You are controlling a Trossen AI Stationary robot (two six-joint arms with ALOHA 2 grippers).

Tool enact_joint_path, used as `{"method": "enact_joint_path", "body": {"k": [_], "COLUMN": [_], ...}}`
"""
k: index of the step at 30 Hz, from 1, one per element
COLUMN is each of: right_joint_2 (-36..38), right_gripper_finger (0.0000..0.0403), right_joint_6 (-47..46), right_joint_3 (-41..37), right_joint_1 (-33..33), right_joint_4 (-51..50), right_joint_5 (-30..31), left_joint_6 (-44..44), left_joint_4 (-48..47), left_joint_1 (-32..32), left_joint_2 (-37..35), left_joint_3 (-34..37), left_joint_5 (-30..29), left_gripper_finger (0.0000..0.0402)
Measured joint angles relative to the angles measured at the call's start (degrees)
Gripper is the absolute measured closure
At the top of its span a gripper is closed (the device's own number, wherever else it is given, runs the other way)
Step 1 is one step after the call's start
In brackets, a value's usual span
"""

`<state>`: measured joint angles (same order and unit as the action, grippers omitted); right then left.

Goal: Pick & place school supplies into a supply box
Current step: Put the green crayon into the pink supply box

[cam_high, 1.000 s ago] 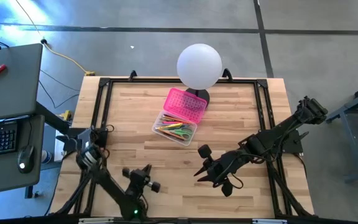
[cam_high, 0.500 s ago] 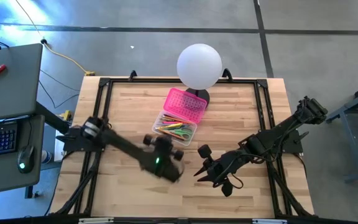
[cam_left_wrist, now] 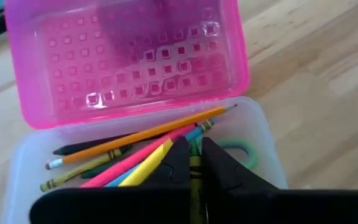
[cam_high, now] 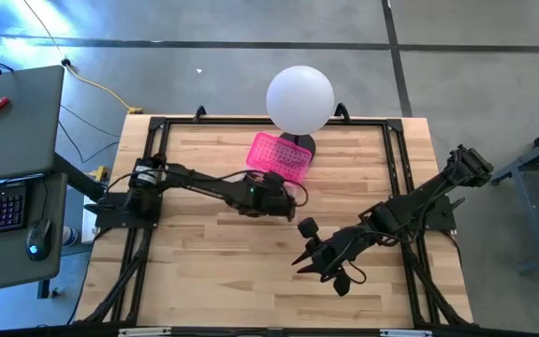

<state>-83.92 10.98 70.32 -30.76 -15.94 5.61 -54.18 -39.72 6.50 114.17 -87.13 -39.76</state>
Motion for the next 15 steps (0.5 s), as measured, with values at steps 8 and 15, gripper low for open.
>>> {"method": "enact_joint_path", "body": {"k": [8, 15], "right_joint_2": [0.0, 0.0], "right_gripper_finger": [0.0329, 0.0329], "right_joint_6": [0.0, 0.0], "right_joint_3": [0.0, 0.0], "right_joint_1": [0.0, 0.0], "right_joint_4": [0.0, 0.3], "right_joint_5": [0.0, 0.0], "left_joint_6": [-0.1, -0.2], "left_joint_4": [3.2, 10.6], "left_joint_1": [0.2, 0.2], "left_joint_2": [0.1, 0.1], "left_joint_3": [3.8, 8.8], "left_joint_5": [-0.1, -3.1], "left_gripper_finger": [0.0339, 0.0325]}}
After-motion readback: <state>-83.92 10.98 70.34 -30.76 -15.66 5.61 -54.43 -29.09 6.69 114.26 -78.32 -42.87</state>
